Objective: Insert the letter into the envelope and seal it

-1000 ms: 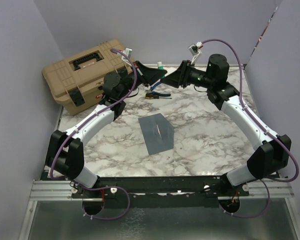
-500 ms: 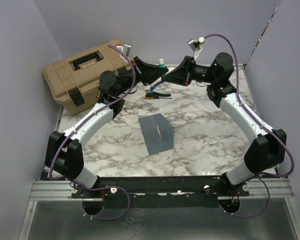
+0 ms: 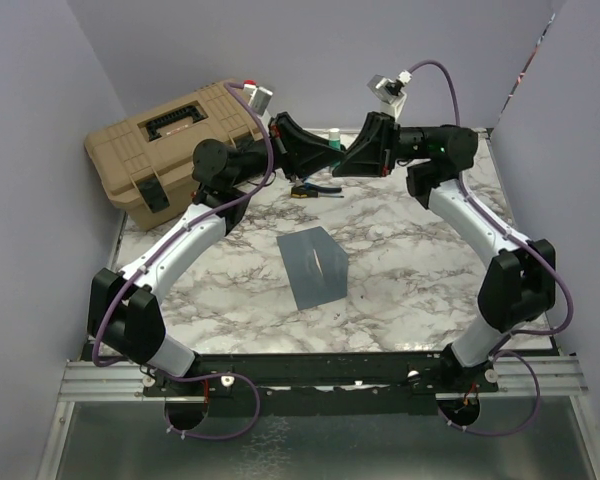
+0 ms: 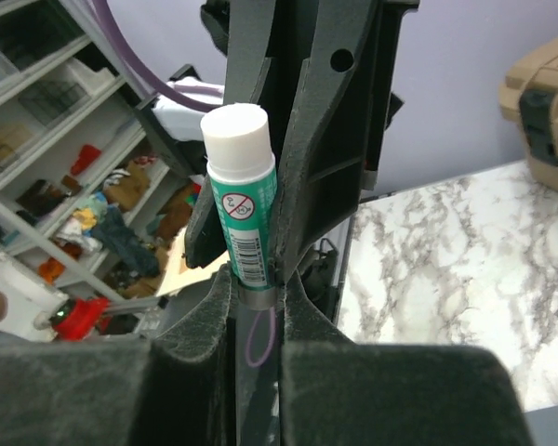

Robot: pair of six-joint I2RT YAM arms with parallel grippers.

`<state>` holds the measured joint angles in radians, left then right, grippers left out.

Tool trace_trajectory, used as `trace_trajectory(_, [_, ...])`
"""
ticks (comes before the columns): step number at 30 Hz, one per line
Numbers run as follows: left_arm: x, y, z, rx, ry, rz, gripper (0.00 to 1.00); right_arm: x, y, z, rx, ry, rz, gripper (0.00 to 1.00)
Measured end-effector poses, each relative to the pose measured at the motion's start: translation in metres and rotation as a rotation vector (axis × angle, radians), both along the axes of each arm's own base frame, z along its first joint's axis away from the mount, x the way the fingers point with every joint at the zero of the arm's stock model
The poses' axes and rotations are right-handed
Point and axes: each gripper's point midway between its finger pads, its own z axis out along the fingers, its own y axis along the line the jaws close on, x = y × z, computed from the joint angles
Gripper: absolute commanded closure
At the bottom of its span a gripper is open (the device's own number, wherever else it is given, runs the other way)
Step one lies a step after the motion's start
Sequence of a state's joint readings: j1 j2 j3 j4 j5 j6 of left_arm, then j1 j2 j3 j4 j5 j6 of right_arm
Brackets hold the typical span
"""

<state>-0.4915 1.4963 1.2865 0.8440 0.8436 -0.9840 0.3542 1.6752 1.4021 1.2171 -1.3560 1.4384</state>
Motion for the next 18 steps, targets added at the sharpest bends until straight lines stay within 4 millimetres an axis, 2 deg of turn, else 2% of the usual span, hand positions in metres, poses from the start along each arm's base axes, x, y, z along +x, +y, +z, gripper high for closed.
trace_trajectory(2, [0.004, 0.001, 0.0, -0.008, 0.008, 0.018, 1.0, 0.006, 0.002, 0.001, -0.012, -0.004, -0.022, 0.68])
trace_trajectory(5, [0.019, 0.007, 0.0, -0.046, 0.051, 0.099, 1.0, 0.024, 0.009, 0.007, -0.029, 0.004, -0.126, 0.34])
trace_trajectory(8, [0.036, 0.018, -0.006, -0.091, 0.126, 0.208, 1.0, 0.045, 0.013, 0.01, -0.049, -0.022, -0.308, 0.17])
trace_trajectory(14, [0.069, 0.032, -0.014, -0.164, 0.29, 0.374, 1.0, 0.061, -0.002, -0.005, -0.094, -0.113, -0.583, 0.14])
trace_trajectory(18, [0.086, 0.039, -0.024, -0.174, 0.375, 0.454, 1.0, 0.072, -0.003, -0.007, -0.128, -0.213, -0.75, 0.19])
